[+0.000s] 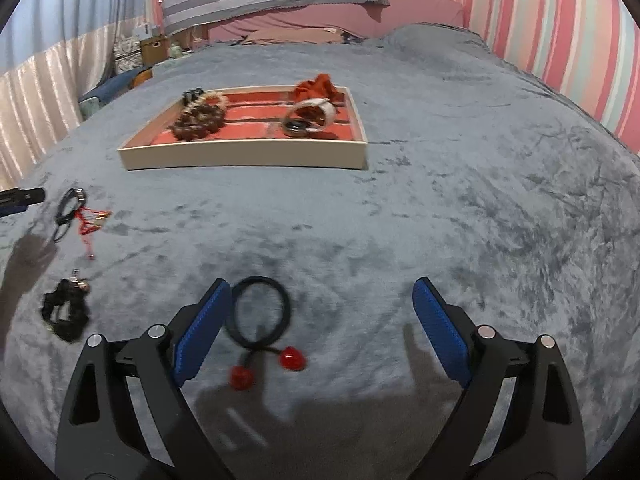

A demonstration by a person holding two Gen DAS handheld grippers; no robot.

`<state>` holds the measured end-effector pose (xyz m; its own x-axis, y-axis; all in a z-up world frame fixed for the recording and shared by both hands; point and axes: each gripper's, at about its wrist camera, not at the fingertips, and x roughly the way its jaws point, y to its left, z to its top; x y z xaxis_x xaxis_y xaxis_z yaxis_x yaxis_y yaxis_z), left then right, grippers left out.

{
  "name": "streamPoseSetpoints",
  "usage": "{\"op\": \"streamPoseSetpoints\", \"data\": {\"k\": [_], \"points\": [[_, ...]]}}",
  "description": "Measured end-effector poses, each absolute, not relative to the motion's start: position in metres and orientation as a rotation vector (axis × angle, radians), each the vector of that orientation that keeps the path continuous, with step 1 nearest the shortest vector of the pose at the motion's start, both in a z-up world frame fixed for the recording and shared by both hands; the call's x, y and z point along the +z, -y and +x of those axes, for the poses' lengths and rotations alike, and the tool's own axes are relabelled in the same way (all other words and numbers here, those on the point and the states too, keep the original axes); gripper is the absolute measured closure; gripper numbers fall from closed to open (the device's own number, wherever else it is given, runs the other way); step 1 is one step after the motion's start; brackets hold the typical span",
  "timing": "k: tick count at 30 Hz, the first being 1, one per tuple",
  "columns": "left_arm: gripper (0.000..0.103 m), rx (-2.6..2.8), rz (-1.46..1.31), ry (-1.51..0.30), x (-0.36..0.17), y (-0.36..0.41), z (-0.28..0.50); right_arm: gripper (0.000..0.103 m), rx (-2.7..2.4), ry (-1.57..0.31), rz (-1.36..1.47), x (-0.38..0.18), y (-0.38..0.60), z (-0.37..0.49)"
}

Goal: Organize jewelry
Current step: 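Move the left tool to the black leather bracelet while the right approaches the red charm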

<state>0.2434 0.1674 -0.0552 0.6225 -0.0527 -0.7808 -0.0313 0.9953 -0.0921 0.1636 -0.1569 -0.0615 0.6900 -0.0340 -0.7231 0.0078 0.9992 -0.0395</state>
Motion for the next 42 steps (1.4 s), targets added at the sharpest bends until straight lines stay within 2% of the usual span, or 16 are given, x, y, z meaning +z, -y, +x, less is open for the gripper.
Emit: {"op": "streamPoseSetpoints", "data": {"k": [13,26,42], "points": [[0.017,-0.054,-0.051,-0.853,-0.037,-0.166,0.244,0.012,0.048,-0.806,-0.027,-0.040,0.093,0.165],[0.017,-0.096,-0.050,-0.893,-0.053,-0.177,0.260,0.012,0.152,-0.846,-0.013,-0.041,0.017,0.212],[0.017,-0.161,0.021,-0.955,-0.087,-0.177,0.288,0.013,0.143,-0.955,-0.079,-0.086,-0.039,0.262]]}}
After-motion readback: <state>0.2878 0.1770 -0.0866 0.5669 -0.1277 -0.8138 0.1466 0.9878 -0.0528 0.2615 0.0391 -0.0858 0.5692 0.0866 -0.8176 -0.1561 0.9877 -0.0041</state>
